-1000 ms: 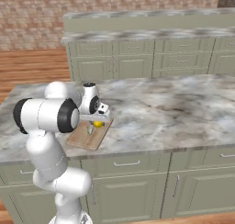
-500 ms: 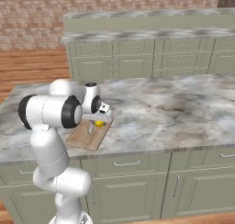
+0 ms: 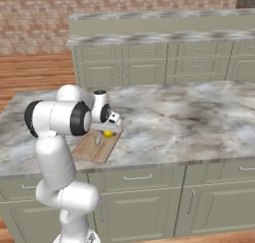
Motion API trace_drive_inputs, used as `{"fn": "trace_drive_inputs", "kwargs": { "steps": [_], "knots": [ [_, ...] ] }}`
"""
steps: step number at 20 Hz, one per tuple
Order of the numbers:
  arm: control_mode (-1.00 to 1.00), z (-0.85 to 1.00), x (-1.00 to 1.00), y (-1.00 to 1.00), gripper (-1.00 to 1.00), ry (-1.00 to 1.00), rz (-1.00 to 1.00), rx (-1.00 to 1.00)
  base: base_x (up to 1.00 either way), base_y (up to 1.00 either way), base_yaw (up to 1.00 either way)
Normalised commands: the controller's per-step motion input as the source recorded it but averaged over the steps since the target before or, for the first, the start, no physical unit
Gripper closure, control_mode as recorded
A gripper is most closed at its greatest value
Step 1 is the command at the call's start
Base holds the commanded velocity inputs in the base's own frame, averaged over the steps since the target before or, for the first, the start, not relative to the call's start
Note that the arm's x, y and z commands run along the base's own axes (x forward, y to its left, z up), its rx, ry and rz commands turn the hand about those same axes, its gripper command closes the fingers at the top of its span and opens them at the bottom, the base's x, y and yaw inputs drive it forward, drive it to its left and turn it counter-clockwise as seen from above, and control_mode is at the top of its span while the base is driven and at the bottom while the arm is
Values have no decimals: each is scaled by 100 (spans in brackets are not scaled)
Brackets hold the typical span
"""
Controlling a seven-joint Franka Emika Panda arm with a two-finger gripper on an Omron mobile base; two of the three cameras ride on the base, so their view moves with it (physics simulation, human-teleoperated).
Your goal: Retrieve a lemon from the fridge and place it on the cutting board with the fish.
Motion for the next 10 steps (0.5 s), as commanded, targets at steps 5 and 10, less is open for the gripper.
{"fn": "trace_drive_inputs", "kwargs": {
  "steps": [5,10],
  "knots": [
    [-100,-7,0,0,100,0,-2,0,0,0,0],
    [-100,0,0,0,-100,0,-5,0,0,0,0]
  ]
}}
